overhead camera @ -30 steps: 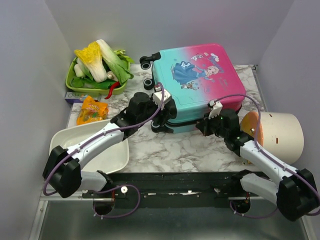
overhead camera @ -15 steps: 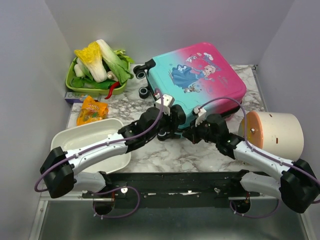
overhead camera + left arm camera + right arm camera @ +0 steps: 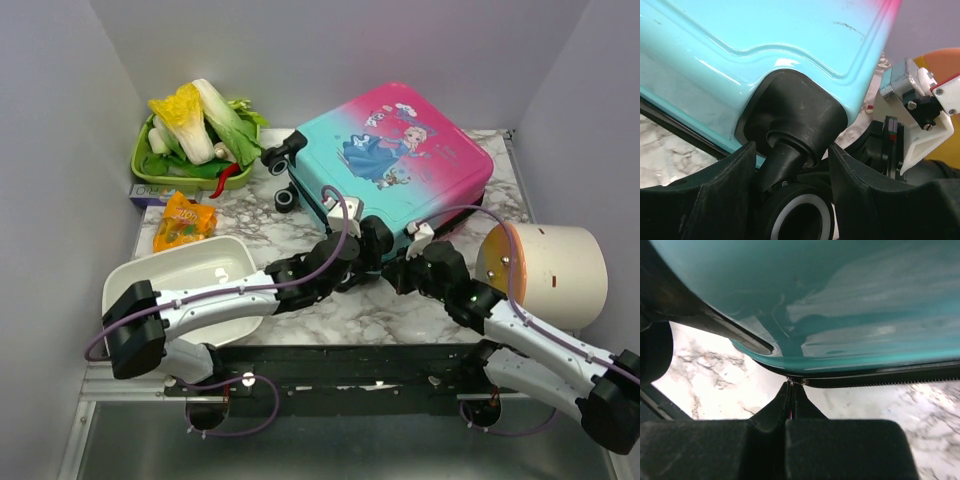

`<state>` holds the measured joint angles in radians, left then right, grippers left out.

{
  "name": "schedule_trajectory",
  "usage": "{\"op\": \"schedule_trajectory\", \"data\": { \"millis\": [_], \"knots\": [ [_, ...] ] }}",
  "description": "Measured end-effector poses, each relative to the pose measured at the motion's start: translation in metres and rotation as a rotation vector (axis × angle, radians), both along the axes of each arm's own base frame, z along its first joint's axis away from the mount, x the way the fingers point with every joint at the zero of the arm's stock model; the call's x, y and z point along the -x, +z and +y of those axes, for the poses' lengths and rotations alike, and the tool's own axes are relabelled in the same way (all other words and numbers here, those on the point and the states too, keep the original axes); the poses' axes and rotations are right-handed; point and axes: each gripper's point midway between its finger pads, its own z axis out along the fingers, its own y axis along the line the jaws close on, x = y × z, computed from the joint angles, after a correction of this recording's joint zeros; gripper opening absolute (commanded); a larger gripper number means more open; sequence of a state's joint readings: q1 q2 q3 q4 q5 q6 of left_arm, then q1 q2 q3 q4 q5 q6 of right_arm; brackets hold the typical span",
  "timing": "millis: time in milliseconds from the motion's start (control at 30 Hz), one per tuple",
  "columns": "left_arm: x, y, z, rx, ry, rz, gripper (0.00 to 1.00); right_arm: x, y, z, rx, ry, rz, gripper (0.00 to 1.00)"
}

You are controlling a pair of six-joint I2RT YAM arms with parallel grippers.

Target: Open, take out, and arrange the luggage

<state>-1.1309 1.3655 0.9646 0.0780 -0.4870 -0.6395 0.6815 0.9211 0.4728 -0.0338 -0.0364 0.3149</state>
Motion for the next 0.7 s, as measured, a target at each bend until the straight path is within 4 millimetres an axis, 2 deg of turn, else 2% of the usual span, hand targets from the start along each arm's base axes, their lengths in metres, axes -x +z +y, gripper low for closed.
{"op": "schedule_trajectory", "data": {
  "millis": [33,67,133,167,233,300,433,500,567,633,700],
  "knots": [
    [0.001,0.000,-0.005,0.015,0.005,0.009,0.00,0.000,0.000,-0.007,0.012,-0.030,-0.003,0.01],
    [0.001,0.002,-0.009,0.027,0.009,0.014,0.19,-0.001,0.000,-0.013,0.021,-0.055,-0.001,0.01],
    [0.000,0.002,-0.019,0.042,0.013,0.026,0.59,-0.004,0.000,-0.023,0.027,-0.093,0.004,0.01],
    [-0.002,0.003,-0.025,0.044,0.013,0.033,0.98,-0.007,0.000,-0.029,0.029,-0.115,0.006,0.01],
    [-0.006,0.004,-0.035,0.033,0.010,0.034,0.99,-0.014,0.000,-0.041,0.029,-0.156,0.009,0.01],
    [-0.001,0.006,-0.043,0.025,-0.016,0.035,0.99,-0.021,0.000,-0.050,0.022,-0.192,0.005,0.01],
    [0.017,0.022,-0.037,-0.033,-0.092,-0.034,0.99,-0.033,0.001,-0.069,0.019,-0.256,-0.008,0.01],
    [0.026,0.035,-0.021,-0.064,-0.134,-0.096,0.99,-0.039,0.002,-0.079,0.022,-0.286,-0.013,0.01],
    [0.031,0.060,0.001,-0.071,-0.153,-0.179,0.99,-0.044,0.002,-0.087,0.027,-0.310,-0.018,0.01],
    [0.026,0.093,0.029,-0.068,-0.153,-0.272,0.99,-0.048,0.002,-0.095,0.029,-0.333,-0.022,0.01],
    [0.008,0.118,0.060,-0.063,-0.101,-0.339,0.99,-0.051,0.002,-0.099,0.031,-0.342,-0.026,0.01]
  ]
}}
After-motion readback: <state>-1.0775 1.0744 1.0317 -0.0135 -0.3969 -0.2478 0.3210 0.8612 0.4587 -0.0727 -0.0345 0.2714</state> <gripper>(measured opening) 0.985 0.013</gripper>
